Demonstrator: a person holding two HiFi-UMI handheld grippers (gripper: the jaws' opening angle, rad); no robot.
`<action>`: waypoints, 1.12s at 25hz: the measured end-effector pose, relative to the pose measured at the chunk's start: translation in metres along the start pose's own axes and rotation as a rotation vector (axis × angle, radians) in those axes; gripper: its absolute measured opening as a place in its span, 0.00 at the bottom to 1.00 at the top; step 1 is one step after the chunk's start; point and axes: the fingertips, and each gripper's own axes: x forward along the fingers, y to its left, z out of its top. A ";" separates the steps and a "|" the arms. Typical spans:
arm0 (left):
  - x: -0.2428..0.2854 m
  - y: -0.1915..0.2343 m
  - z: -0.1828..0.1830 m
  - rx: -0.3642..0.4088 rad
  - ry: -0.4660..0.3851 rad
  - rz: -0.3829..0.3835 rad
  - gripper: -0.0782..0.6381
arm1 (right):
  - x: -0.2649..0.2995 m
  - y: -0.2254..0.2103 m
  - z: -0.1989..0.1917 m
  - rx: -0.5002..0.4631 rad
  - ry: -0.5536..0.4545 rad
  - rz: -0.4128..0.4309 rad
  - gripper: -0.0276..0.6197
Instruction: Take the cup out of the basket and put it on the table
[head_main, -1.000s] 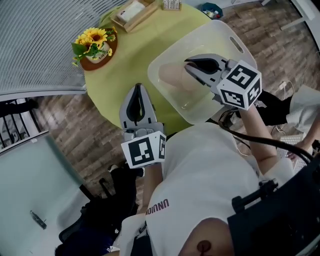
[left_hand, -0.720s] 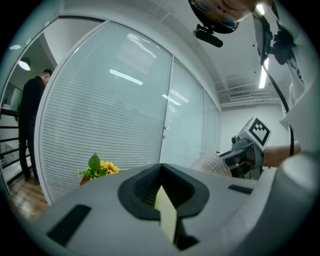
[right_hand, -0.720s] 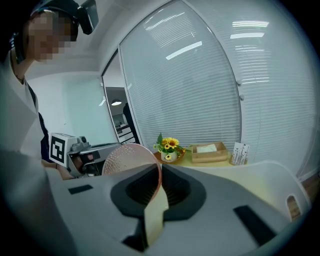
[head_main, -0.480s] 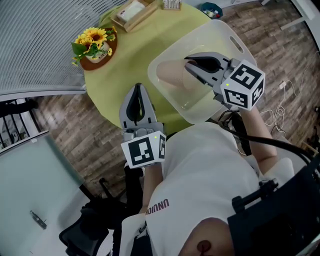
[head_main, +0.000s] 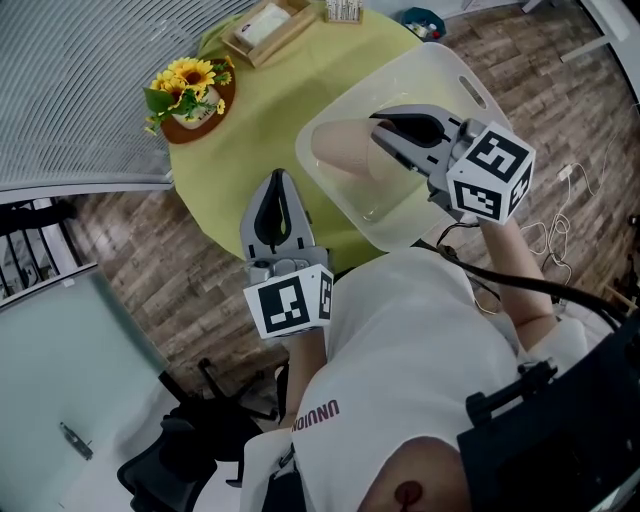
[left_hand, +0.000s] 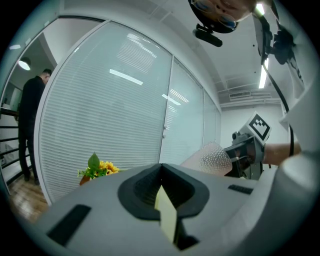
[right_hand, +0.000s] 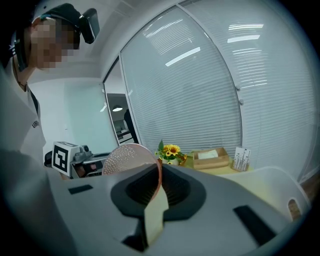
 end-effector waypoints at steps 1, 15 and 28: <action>0.000 0.000 0.000 -0.001 0.001 -0.001 0.12 | 0.000 0.000 0.001 -0.001 -0.003 0.000 0.10; 0.000 -0.002 0.001 0.003 0.001 -0.001 0.12 | -0.003 0.000 0.005 0.003 -0.024 0.004 0.09; 0.002 0.001 0.000 0.001 0.003 0.002 0.13 | -0.001 0.000 0.007 0.005 -0.026 0.007 0.09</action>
